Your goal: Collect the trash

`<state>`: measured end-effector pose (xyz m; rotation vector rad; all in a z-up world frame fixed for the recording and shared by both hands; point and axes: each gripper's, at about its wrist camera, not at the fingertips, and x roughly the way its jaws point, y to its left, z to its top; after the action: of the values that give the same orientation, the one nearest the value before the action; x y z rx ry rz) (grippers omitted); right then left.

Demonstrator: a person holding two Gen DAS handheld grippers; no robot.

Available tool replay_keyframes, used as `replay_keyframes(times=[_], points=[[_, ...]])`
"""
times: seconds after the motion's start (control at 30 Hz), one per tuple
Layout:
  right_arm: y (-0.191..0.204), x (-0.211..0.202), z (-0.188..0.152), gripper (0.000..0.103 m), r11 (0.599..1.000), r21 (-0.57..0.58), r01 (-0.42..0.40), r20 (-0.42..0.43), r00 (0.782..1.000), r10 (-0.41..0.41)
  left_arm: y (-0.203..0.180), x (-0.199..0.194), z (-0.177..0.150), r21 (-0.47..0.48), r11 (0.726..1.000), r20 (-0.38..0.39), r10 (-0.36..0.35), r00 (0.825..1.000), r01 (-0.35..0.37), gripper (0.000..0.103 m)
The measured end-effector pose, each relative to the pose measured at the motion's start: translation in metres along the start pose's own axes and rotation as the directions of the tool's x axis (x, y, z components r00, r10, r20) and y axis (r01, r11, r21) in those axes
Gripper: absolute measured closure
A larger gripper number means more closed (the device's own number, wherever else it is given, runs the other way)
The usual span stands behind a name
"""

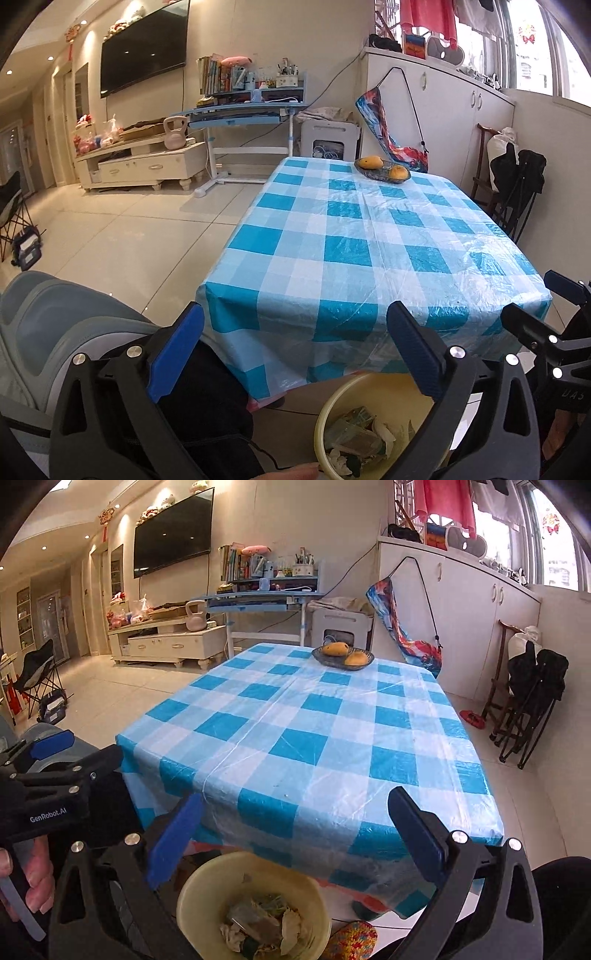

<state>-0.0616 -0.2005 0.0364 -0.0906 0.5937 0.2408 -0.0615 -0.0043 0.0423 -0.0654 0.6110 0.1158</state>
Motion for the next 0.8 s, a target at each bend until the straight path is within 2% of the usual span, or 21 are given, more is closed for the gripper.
replay_keyframes(times=[0.3,0.8], points=[[0.009,0.003,-0.002,0.007,0.999,-0.028,0.020,-0.016,1.000,-0.020,0.015,0.010,0.001,-0.071,0.997,-0.028,0.002,1.000,-0.004,0.008],[0.008,-0.003,-0.001,0.007,0.999,-0.033,0.027,0.018,0.999,-0.027,0.008,0.013,0.002,-0.047,0.999,-0.026,0.004,1.000,-0.006,0.008]])
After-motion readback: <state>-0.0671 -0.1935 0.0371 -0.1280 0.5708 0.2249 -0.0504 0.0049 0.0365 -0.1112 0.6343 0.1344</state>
